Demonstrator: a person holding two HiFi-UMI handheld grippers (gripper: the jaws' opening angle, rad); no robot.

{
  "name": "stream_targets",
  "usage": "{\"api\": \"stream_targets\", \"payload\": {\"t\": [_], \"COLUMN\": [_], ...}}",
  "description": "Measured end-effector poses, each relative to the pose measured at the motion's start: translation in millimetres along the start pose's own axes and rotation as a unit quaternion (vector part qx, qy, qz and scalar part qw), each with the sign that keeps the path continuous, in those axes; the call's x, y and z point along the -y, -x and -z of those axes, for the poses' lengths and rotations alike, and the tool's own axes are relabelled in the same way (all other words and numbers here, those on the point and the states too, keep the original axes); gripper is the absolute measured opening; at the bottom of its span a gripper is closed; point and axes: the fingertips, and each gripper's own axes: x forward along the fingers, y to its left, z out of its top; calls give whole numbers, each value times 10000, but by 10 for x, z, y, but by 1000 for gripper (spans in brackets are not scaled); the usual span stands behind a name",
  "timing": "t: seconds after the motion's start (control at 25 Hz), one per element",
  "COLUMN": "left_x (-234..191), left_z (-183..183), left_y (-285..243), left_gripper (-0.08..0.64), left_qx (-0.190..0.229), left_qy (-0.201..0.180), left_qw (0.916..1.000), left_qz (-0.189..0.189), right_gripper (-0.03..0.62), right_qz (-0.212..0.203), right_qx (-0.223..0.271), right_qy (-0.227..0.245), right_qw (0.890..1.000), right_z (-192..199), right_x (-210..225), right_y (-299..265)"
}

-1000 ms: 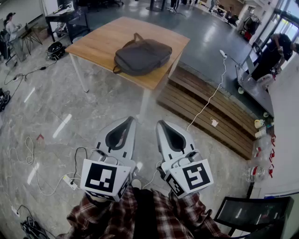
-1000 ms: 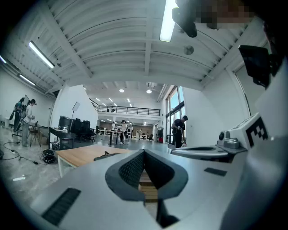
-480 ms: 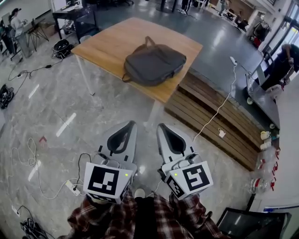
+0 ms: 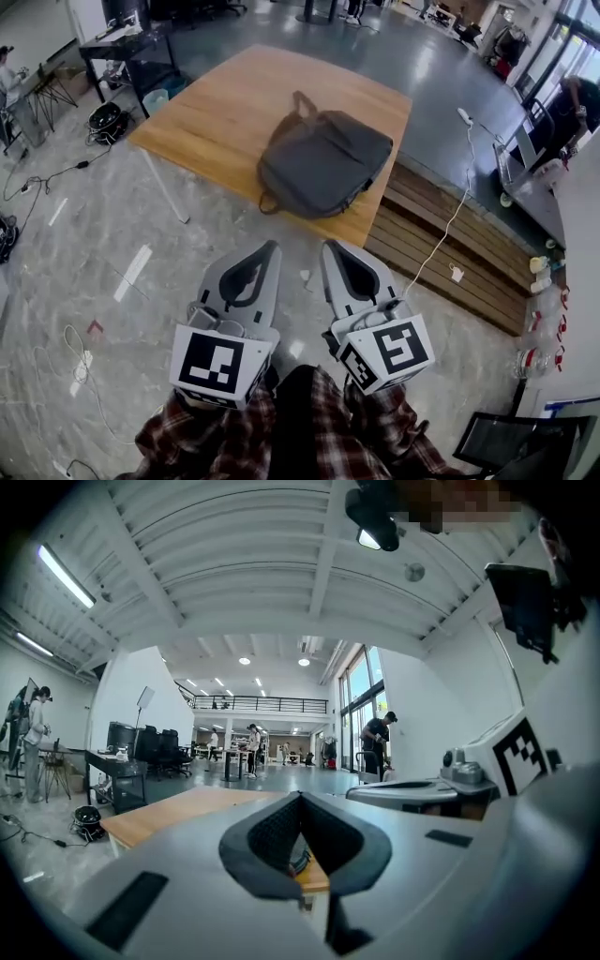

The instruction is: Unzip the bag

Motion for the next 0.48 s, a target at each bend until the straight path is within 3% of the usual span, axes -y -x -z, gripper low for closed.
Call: {"api": "stream_targets", "payload": {"t": [0.2,0.48], "left_x": [-435,-686], "left_z": [116,279], "left_y": [-291,-1132], "left_gripper": [9,9], "left_qx": [-133,-371], "left_qy": [191,214], "left_qw": [9994,9977], "left_qz": [262,520], "right_gripper": [11,11], "right_qz": [202,385], "right_qx": [-263,-486], "right_qy": [-41,-216], "right_qw": [9994,9978], "right_z": [139,321], "right_x": [21,652], "right_y": [-518,-1160]}}
